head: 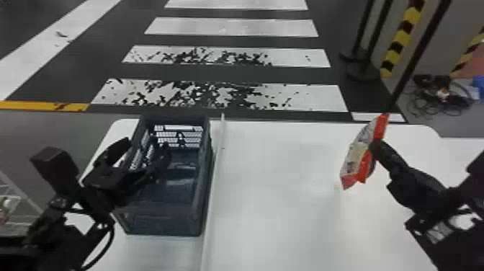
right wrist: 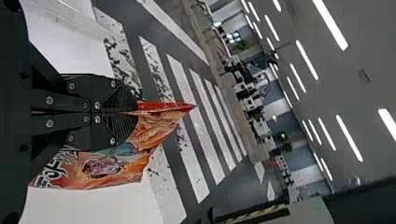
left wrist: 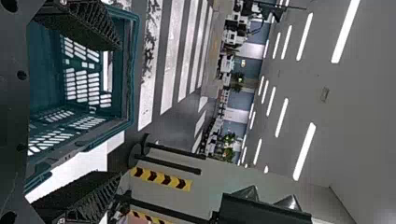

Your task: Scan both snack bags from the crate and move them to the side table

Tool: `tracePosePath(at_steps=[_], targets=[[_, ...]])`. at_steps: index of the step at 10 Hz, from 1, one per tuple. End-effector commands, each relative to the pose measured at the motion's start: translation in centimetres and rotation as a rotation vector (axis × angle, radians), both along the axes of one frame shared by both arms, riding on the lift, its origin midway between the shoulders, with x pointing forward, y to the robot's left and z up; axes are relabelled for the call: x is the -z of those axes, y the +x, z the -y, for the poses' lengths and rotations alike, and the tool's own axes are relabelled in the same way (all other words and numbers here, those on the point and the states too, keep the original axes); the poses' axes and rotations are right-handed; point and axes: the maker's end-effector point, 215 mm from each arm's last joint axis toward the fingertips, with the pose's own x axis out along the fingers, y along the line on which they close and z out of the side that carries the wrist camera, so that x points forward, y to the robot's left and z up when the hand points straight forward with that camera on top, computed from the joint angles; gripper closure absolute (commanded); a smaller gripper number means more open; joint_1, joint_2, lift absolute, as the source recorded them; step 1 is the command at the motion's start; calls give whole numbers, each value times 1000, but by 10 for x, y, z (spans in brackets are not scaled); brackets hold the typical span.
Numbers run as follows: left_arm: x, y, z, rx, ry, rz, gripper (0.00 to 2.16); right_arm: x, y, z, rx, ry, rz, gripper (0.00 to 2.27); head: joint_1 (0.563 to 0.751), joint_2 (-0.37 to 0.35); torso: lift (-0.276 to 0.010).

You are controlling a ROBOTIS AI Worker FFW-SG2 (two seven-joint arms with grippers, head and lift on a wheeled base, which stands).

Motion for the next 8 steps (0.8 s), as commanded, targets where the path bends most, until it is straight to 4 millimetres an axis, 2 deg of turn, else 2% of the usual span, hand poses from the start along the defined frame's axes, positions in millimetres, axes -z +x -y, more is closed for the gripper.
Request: tracePosePath(at_steps=[1,2,3,4,6,8], targets=[[-5,3,2,4,-2,11,36,11,-15,53,143,196,34,2243,695,-25,-95],[-9,6,3,5,-5,17,36,22,-25,83,213,295,62,2243,695,-47,-95],[-14,8,3,8,-5,26,36,42,-36,111,265,436,82,2243,695,-87,-95],[-18,10,4,8,-10,32,36,63,-47,128,300,566,85,2243,695,-126,-95],[-21,11,6,9,-15,40,36,76,-58,142,353,644,101,2243,695,-173,-95],[-20,10,13,20,-22,38,36,80,-63,132,367,667,92,2243,695,-199,-95]])
